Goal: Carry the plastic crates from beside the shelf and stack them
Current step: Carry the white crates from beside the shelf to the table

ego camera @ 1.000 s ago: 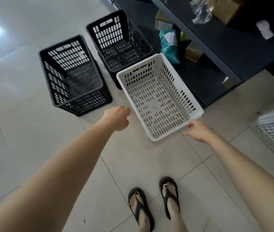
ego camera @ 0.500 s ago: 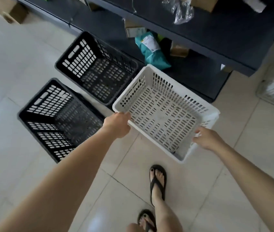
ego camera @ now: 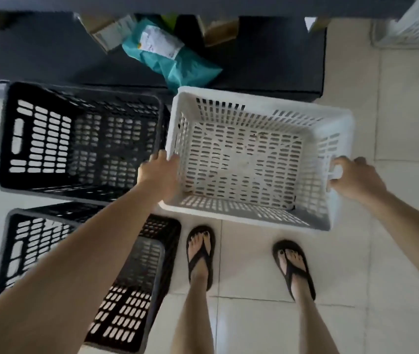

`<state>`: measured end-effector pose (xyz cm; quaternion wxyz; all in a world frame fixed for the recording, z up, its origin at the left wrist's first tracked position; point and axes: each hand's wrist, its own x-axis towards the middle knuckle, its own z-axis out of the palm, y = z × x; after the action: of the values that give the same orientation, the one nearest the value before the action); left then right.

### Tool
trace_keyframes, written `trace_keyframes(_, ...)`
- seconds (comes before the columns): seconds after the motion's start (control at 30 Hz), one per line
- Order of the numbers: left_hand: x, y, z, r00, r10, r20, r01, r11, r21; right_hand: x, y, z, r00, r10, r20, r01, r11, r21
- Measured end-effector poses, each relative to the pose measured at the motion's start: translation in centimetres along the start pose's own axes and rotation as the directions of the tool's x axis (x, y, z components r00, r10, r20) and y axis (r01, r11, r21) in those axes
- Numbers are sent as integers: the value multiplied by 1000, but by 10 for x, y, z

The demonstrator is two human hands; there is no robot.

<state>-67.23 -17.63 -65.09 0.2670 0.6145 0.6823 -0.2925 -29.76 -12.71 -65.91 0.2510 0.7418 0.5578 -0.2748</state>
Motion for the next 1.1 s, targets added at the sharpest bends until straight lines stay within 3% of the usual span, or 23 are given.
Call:
trace_keyframes(0.23,71,-23,40,999,52,-5,-52,999,6,33,9,60,990,131,-50,-127,988,89)
trace_keyframes(0.37,103,-25,48,994,79,-75,-80,997,-11,42,16,85,959,255,-127,-232,958,172)
trace_keyframes(0.53,129,-20,39,997,55,-53,-59,996,-70,55,26,93,978,196,-69,-166,937,306)
trace_keyframes(0.83,82,15,23,997,73,31,-74,997,35,18,79,88,989,137,-52,-119,958,259)
trace_keyframes(0.97,46,62,4,992,89,88,-104,979,176,-11,132,74,989,145,17,-145,961,235)
trace_keyframes(1.1,3,128,-28,985,105,134,-126,980,152,-39,205,40,985,157,72,-168,967,192)
